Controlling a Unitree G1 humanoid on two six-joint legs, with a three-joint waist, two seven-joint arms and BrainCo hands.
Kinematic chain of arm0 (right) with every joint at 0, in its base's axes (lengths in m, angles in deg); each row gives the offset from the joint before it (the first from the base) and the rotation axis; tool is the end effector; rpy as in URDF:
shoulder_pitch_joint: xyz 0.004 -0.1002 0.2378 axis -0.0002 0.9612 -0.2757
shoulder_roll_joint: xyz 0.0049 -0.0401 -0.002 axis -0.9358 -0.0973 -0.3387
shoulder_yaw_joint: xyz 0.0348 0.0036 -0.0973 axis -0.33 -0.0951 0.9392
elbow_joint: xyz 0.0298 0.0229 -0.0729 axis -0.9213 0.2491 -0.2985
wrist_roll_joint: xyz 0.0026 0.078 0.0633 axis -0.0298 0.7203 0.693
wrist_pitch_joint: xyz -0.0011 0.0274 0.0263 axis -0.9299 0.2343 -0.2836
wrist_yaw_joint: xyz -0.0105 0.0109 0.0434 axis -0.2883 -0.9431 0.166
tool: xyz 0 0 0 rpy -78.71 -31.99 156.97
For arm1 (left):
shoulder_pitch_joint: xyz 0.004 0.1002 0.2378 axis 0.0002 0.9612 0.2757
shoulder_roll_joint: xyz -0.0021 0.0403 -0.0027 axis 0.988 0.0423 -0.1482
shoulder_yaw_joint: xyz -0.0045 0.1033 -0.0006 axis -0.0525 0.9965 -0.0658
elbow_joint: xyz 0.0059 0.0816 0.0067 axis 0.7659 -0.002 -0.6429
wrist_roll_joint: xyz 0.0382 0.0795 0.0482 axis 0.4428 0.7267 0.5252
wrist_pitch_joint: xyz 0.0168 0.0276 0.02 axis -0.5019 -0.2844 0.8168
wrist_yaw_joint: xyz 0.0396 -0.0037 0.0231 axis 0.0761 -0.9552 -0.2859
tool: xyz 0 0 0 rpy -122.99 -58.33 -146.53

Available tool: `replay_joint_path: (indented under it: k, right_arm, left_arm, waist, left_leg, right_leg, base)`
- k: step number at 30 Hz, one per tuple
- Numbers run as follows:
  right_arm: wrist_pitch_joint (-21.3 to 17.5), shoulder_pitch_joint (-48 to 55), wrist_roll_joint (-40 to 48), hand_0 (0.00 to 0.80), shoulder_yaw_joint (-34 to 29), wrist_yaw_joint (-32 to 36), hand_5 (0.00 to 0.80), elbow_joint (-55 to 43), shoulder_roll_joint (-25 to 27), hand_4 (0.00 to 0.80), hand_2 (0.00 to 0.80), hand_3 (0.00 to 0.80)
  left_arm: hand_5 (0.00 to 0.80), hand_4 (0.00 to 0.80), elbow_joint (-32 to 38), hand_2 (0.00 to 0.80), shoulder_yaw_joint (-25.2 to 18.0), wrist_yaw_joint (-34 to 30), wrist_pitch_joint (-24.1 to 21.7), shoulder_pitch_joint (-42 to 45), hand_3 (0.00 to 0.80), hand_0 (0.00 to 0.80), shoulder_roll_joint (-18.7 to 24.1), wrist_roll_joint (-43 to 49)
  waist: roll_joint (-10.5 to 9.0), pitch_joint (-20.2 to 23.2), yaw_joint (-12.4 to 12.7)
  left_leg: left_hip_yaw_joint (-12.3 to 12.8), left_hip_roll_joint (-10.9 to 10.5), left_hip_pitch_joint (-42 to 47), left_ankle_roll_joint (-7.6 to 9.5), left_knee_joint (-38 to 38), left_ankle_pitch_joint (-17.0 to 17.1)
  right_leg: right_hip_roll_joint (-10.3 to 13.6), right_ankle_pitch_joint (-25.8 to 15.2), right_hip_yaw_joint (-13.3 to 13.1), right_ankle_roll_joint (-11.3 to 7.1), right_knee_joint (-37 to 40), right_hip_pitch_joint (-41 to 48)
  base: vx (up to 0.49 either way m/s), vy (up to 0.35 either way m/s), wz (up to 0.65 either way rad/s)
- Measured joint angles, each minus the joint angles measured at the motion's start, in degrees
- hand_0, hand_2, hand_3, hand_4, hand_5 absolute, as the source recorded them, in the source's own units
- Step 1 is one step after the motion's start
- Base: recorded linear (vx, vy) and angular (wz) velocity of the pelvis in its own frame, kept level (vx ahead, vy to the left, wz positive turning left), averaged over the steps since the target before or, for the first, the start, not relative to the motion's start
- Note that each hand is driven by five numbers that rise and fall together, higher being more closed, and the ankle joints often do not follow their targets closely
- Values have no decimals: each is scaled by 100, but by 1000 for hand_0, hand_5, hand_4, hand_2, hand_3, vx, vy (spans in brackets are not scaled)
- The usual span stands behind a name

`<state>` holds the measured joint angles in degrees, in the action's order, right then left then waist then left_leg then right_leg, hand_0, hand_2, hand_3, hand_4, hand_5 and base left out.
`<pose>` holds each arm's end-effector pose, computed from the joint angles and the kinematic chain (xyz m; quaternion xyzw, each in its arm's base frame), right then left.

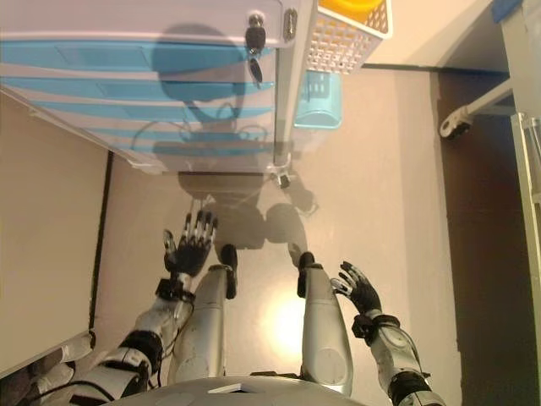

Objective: Open the drawer and pick up the medicine

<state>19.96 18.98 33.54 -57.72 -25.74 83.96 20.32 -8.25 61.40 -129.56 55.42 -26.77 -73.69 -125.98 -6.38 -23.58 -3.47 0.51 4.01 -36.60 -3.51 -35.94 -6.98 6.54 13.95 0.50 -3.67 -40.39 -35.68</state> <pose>0.1502 -0.2120 -0.0725 0.1332 0.2651 0.0340 0.9544 0.2301 0.1963 -0.0351 -0.6834 -0.0751 -0.0665 0.7231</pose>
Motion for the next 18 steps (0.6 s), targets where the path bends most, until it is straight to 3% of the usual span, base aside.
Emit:
replay_joint_path:
  k: [4, 10, 18]
  right_arm:
    - [248, -21, -4, 0, 245, -94, 0, -199, 191, 0, 0, 0]
    - [535, 2, -1, 0, 596, -120, 0, -293, 417, 0, 0, 0]
    - [379, 12, 14, 0, 727, -105, 0, -440, 443, 0, 0, 0]
  left_arm:
    - [0, 0, 457, 0, -78, 193, -144, -546, 0, 0, 194, -232]
    - [0, 0, 935, 0, -274, 708, -409, -1305, 0, 0, 852, -461]
    - [0, 0, 1106, 0, -272, 1623, -815, -2172, 0, 0, 1393, -503]
  waist:
    - [-64, -152, -100]
    - [-100, -217, -159]
    - [-100, -486, -346]
  left_leg:
    - [-65, 2, -48, -41, -169, -95]
    - [-96, 9, -230, -67, -194, -49]
    - [-135, 43, -357, -114, -167, 68]
  right_leg:
    - [-42, 50, -29, 0, -103, -27]
    - [-103, 50, -110, 41, -249, -311]
    - [-133, -13, -64, 89, -270, -434]
  base:
    - [12, 37, -4]
    - [-12, 32, -7]
    - [-23, 20, 1]
